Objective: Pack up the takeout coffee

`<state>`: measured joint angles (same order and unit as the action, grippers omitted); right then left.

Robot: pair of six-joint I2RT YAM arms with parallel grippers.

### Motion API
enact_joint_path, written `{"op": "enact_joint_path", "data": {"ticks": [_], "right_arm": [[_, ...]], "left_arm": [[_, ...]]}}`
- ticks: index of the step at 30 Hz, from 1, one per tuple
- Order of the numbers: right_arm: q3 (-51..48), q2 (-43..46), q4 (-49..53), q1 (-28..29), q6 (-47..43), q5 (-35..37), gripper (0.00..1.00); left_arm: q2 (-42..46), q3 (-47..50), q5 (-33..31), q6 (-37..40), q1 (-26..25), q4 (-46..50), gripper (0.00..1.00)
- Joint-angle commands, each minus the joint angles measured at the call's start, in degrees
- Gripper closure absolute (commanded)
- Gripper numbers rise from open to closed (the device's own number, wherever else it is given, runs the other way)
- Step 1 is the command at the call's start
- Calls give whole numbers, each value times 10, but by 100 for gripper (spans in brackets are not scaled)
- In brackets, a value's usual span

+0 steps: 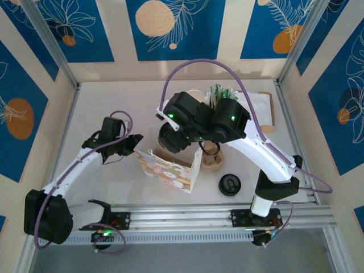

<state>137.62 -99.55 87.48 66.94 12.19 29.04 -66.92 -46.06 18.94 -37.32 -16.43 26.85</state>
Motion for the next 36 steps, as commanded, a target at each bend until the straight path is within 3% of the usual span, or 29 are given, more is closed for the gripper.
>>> {"op": "enact_joint_path", "data": {"ticks": [1, 13, 36], "right_arm": [[27, 8, -8, 12, -16, 36, 41], [15, -2, -17, 36, -36, -1, 42], [-37, -49, 10, -21, -70, -115, 43]], "left_arm": [[13, -7, -9, 10, -4, 15, 51], [16, -9, -11, 11, -4, 20, 51], [18, -7, -12, 15, -4, 27, 51]]}}
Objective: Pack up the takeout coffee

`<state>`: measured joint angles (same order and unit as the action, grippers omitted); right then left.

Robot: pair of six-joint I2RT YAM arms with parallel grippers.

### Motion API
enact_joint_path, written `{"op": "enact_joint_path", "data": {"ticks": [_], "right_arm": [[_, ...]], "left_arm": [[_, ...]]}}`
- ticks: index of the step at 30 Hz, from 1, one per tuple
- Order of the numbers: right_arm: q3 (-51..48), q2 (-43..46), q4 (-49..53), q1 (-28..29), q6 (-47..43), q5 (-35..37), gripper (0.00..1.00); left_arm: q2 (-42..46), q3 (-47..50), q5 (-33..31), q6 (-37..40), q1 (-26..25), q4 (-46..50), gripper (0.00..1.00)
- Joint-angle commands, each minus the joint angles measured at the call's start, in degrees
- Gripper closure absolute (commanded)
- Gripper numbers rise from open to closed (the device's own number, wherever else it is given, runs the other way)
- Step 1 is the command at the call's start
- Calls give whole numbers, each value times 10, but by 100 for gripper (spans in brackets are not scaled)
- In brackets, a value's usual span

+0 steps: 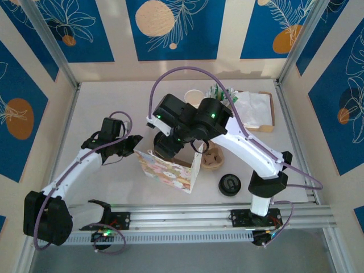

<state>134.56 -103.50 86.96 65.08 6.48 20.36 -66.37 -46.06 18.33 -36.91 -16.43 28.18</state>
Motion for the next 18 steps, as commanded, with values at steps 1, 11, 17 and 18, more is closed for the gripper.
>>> {"op": "enact_joint_path", "data": {"ticks": [1, 11, 17, 18], "right_arm": [[-11, -10, 15, -2, -14, -31, 43], [-41, -13, 6, -15, -28, -61, 44], [-55, -16, 2, -20, -33, -60, 44], [-56, -17, 2, -21, -34, -63, 44]], "left_arm": [[12, -7, -6, 11, -4, 14, 51], [14, -5, -8, 11, -4, 17, 51], [15, -5, -8, 11, -4, 22, 51], [16, -4, -10, 11, -4, 23, 51]]}}
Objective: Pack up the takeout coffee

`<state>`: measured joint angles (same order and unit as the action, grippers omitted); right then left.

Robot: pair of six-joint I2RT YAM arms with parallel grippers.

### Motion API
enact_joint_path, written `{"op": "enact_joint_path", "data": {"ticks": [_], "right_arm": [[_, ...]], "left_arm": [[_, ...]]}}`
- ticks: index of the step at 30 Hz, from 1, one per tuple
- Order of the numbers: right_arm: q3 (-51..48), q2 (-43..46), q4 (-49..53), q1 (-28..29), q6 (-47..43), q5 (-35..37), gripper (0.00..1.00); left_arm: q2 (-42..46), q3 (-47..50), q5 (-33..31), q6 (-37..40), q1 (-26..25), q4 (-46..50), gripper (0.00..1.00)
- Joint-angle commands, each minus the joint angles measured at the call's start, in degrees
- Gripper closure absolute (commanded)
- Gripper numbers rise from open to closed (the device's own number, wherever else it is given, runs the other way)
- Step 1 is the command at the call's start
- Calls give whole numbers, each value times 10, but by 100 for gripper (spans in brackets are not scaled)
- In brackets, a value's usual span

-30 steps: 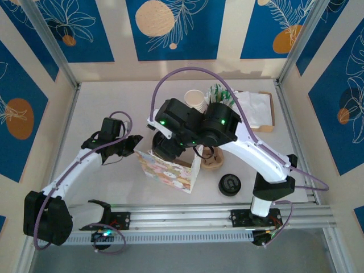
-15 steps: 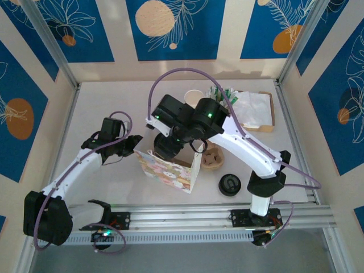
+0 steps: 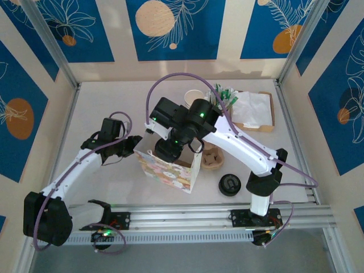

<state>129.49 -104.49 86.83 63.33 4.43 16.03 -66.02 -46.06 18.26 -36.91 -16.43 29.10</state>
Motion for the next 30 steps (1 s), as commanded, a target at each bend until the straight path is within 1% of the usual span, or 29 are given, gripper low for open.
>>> {"op": "enact_joint_path", "data": {"ticks": [1, 11, 15, 20, 30], "right_arm": [[-8, -8, 1, -5, -15, -21, 44], [-10, -18, -12, -21, -15, -30, 44], [-8, -15, -20, -26, -2, -15, 44], [-12, -20, -26, -25, -3, -25, 44], [-21, -49, -29, -22, -10, -19, 44]], "left_arm": [[13, -4, -10, 10, -4, 14, 51], [17, 3, -11, 8, -4, 14, 51], [17, 4, -11, 8, -4, 13, 51], [16, 6, -12, 8, -4, 13, 51], [16, 11, -16, 11, -4, 15, 51]]}}
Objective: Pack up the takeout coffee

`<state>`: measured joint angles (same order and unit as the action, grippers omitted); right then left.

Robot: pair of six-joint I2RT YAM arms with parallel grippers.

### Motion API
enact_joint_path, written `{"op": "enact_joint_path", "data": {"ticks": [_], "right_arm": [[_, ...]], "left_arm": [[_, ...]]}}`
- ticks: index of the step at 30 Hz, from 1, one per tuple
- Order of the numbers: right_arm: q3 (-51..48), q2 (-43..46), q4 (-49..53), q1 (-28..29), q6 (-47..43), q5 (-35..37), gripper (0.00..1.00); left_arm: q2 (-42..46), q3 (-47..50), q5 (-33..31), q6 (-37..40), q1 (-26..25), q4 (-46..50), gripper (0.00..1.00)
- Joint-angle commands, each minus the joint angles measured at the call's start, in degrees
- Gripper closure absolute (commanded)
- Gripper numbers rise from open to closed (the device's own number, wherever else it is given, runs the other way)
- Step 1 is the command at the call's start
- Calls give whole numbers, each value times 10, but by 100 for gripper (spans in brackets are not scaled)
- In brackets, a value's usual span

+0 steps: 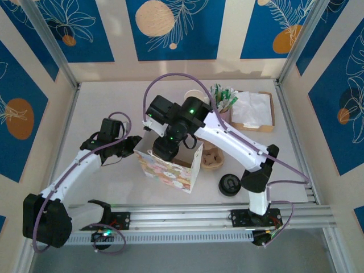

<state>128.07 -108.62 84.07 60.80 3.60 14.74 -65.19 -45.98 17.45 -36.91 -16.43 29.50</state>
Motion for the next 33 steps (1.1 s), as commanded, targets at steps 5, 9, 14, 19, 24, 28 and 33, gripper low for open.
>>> {"op": "enact_joint_path", "data": {"ticks": [5, 9, 14, 19, 24, 28, 33], "right_arm": [[-27, -9, -13, 6, -3, 1, 45], [-60, -1, -32, 7, -3, 1, 46], [-92, 8, -52, 6, 1, -3, 46], [-129, 25, -76, 6, 5, -7, 46], [-161, 38, -96, 7, 10, -7, 46], [-178, 41, -113, 7, 10, -8, 46], [-185, 42, -141, 13, 6, 9, 46]], "left_arm": [[6, 12, -11, 11, -4, 8, 51], [2, 15, -9, 10, -4, 4, 50], [0, 23, -24, 10, -4, -5, 50], [-10, 41, -38, 2, -1, -27, 51], [-31, 55, -36, -7, 3, -47, 52], [-43, 71, -38, -12, 6, -64, 53], [-59, 102, -34, -31, 10, -102, 57]]}}
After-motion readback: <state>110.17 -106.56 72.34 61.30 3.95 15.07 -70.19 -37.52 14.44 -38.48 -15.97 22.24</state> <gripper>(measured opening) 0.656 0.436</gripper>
